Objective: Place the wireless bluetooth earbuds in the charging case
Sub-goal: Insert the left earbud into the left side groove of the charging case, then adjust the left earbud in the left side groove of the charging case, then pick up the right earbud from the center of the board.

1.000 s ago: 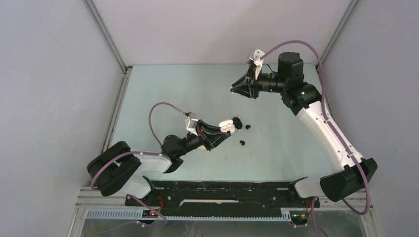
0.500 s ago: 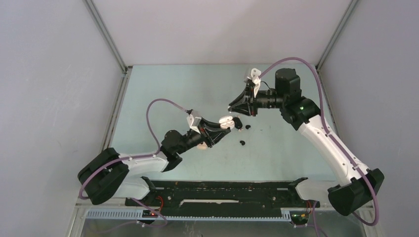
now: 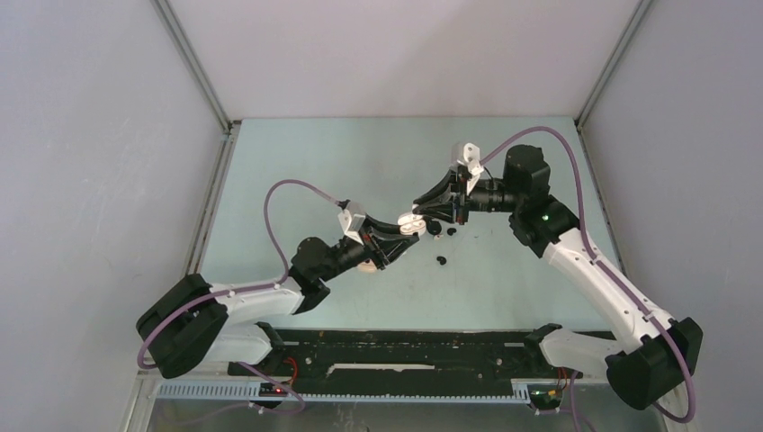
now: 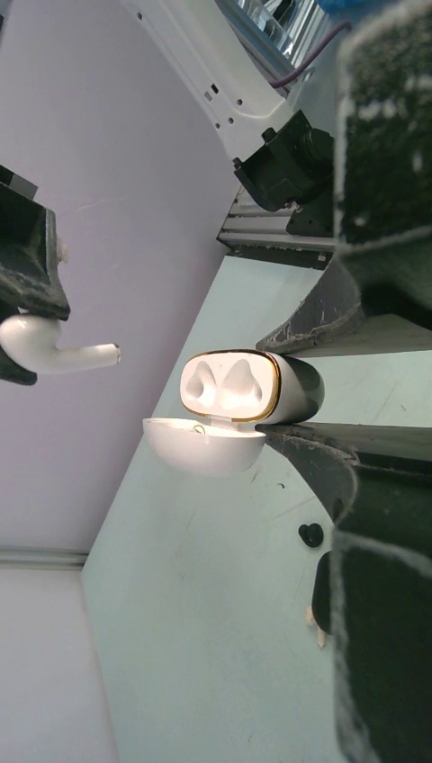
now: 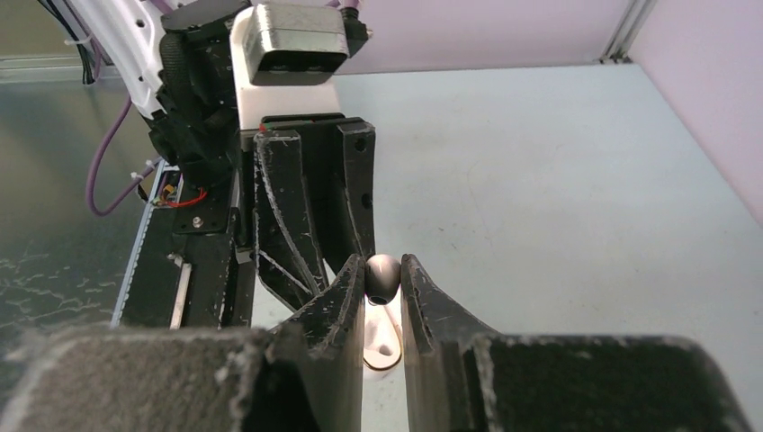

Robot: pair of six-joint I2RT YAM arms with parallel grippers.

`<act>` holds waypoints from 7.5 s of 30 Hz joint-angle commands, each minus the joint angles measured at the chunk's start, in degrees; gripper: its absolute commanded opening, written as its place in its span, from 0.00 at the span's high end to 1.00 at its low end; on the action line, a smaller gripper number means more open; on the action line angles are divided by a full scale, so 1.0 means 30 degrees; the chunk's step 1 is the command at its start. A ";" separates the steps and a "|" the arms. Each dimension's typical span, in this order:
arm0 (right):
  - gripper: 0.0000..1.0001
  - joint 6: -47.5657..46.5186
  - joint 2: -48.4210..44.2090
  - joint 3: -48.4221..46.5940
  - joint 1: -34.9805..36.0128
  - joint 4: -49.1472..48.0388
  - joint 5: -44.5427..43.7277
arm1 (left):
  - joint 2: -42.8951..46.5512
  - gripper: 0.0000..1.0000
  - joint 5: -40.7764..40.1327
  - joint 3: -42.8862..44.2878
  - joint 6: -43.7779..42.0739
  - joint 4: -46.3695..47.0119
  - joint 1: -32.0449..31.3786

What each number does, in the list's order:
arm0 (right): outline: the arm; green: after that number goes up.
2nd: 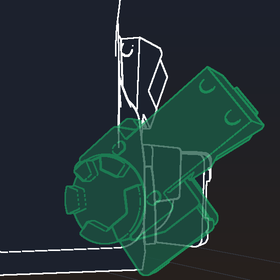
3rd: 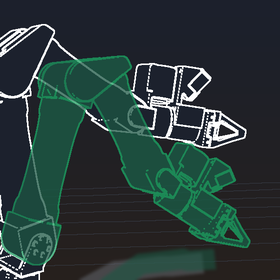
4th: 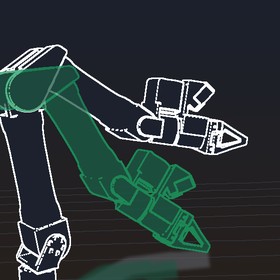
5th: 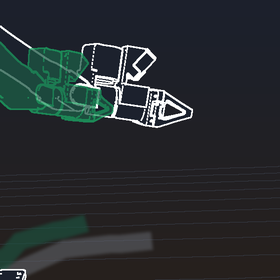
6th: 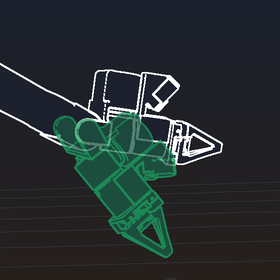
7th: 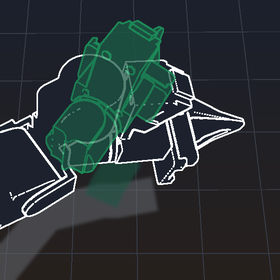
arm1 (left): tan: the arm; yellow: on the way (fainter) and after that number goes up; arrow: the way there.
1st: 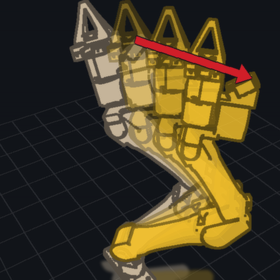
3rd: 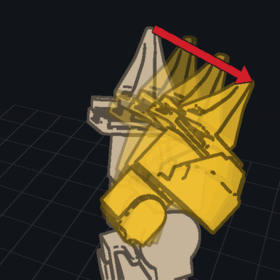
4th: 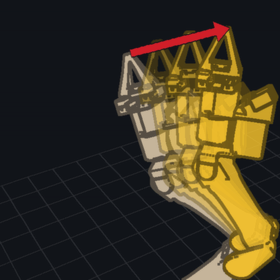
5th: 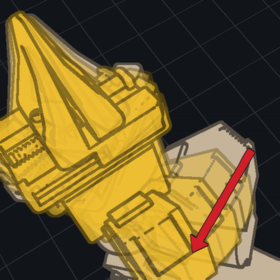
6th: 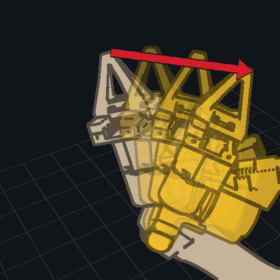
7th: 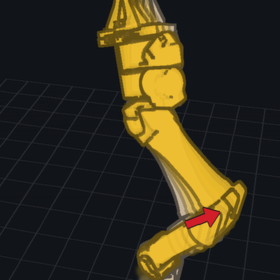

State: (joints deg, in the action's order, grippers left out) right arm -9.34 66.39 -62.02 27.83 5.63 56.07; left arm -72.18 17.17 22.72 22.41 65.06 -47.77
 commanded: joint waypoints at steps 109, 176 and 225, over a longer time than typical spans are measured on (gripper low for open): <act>0.12 -0.7675 0.2681 -0.5679 0.0833 1.3213 -0.0392 | 0.0711 1.00 -0.0221 0.0718 -0.4049 -0.2601 -0.0931; 0.05 -0.9675 0.7911 -0.9954 0.1231 1.9190 -0.2463 | 0.1520 1.00 -0.0611 -0.0308 -0.5040 -0.2481 -0.1746; 0.56 -0.4918 1.7198 -0.7916 0.1790 0.7411 -0.9137 | 0.3853 1.00 -0.4822 -0.6139 -0.1455 -0.1535 0.3156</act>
State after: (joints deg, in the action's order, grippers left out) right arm -21.74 115.90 -82.96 31.97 25.82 30.50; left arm -57.19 -3.92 1.96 14.17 54.76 -41.76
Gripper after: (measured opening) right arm 0.443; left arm 0.288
